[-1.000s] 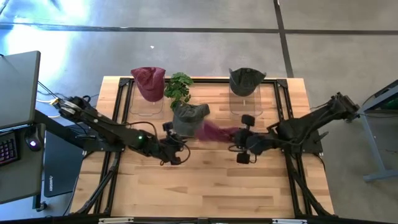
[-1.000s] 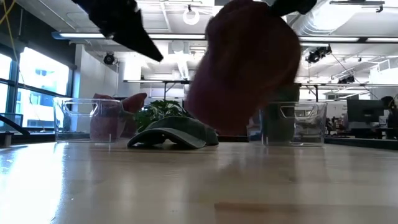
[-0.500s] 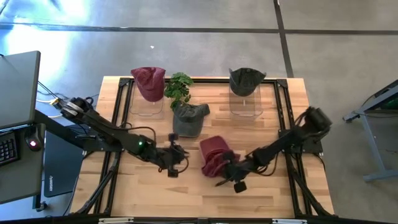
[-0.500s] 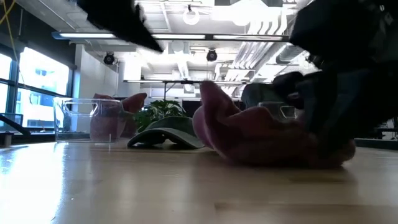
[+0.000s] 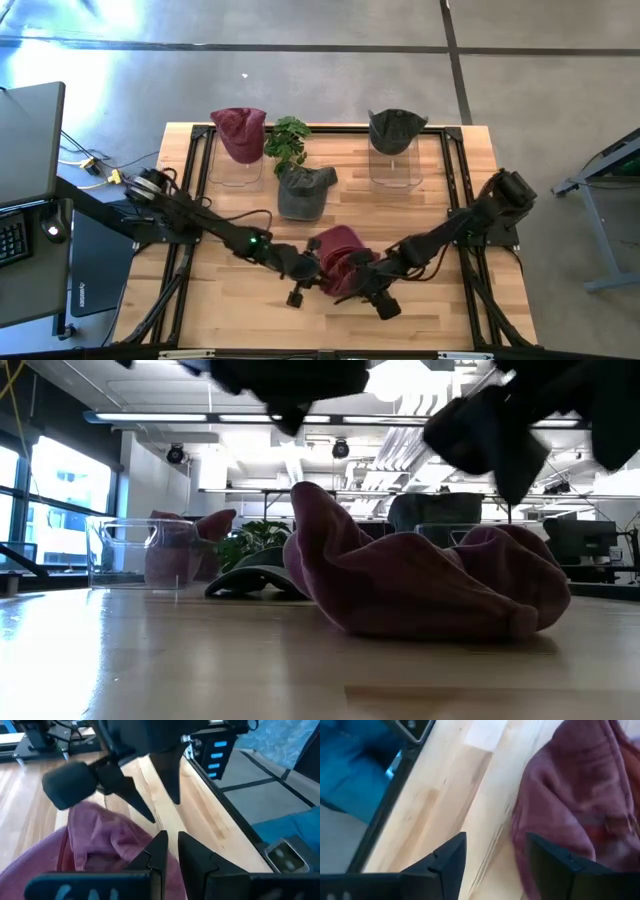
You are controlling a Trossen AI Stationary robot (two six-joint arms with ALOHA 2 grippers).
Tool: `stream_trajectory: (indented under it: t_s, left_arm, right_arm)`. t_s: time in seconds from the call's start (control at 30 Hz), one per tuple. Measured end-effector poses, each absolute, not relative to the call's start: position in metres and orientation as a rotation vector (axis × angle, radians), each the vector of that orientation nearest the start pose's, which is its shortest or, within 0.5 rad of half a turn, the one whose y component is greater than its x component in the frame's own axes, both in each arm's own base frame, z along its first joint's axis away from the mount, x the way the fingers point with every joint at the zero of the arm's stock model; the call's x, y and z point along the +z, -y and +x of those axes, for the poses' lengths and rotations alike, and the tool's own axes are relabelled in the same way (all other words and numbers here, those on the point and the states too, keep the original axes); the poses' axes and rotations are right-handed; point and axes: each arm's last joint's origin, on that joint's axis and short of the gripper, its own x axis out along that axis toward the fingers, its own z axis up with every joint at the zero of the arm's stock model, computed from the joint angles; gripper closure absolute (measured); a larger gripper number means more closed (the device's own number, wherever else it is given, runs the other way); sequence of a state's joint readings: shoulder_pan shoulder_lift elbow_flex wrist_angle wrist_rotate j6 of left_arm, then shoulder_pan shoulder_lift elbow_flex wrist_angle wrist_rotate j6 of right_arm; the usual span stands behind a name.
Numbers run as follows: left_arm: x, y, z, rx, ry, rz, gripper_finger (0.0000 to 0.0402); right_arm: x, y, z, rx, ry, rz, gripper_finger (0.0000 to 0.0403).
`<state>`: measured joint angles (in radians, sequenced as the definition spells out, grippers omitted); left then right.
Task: Pick & Place hat
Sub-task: Put the red cap into the left transparent bin
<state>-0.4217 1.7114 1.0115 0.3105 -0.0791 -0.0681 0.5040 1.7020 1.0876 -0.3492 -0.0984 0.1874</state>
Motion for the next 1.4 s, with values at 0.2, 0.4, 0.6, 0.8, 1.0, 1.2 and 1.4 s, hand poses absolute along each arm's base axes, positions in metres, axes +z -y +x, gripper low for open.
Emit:
stream_trajectory:
  t_s: [0.2,0.4,0.6,0.8,1.0,1.2,1.4]
  left_arm:
    - [0.203,0.153,0.373,-0.337,-0.488,0.039,0.0396]
    - [0.185,0.138,0.393,-0.283,-0.694,0.0,0.0399]
    - [0.15,0.112,0.391,-0.204,-0.997,-0.052,0.0401]
    - [0.165,0.103,0.384,-0.083,-1.006,0.042,0.0401]
    - [0.202,0.112,0.388,-0.203,-0.847,0.008,0.0401]
    - [0.182,0.123,0.404,-0.271,-0.774,-0.019,0.0401]
    - [0.15,0.127,0.408,-0.266,-0.854,-0.073,0.0401]
  right_arm:
    - [0.205,-0.154,0.275,0.165,-0.94,0.031,0.0258]
    - [0.162,-0.138,0.26,-0.016,-0.89,0.14,0.0379]
    - [0.125,-0.137,0.243,0.134,-1.04,0.191,0.0379]
    - [0.142,-0.145,0.24,0.127,-0.961,0.041,0.04]
    - [0.179,-0.151,0.261,0.05,-0.732,0.014,0.0396]
    - [0.169,-0.132,0.273,-0.097,-0.743,0.089,0.0397]
    - [0.191,-0.137,0.262,0.151,-0.793,0.24,0.04]
